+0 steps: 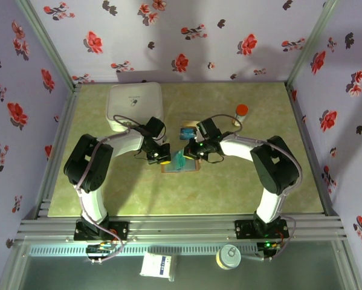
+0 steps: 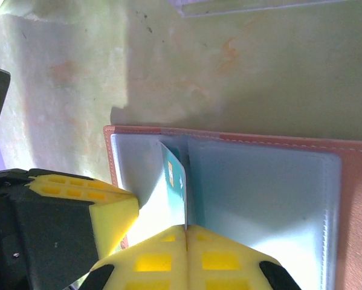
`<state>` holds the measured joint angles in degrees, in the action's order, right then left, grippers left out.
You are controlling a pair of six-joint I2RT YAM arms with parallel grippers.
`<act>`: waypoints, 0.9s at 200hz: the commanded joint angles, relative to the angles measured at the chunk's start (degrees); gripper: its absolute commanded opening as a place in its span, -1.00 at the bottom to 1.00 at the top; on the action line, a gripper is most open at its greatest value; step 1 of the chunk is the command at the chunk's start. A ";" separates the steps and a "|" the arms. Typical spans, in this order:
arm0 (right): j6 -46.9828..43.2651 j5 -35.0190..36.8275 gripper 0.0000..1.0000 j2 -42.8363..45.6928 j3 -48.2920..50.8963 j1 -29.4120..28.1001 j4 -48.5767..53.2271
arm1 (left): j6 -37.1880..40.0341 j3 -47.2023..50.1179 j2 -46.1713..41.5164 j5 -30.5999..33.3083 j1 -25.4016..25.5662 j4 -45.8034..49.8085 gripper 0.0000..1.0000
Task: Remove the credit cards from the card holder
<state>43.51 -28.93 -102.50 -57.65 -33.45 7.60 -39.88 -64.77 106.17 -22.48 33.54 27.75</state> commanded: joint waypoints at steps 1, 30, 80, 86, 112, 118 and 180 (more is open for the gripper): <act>-2.76 4.03 -0.87 1.95 -0.57 0.23 6.56 | 0.91 -0.09 0.78 1.30 0.39 2.49 -1.00; -3.78 5.53 -0.88 2.47 -1.93 -0.03 8.87 | 0.90 -0.43 0.87 1.13 0.40 2.45 -1.00; -3.87 7.13 -0.87 1.27 -4.24 -1.20 10.54 | 0.97 -0.26 0.78 1.12 0.39 2.33 -1.00; -3.86 7.43 -0.86 1.17 -4.48 -1.41 10.95 | 0.95 -0.18 0.79 1.17 0.39 2.27 -1.00; -4.11 9.25 -0.86 0.72 -5.61 -2.38 12.06 | 0.95 0.00 0.79 1.12 0.39 2.05 -1.00; -4.34 9.46 -0.86 0.56 -5.93 -2.69 12.49 | 1.01 0.00 0.86 1.06 0.39 1.99 -1.00; -3.09 9.20 -0.75 -0.80 -7.38 -4.59 13.19 | 1.13 0.18 0.82 0.97 0.30 1.77 -1.00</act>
<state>40.32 -20.69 -102.13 -63.83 -37.12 18.63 -39.88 -64.77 106.17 -22.50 33.54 27.73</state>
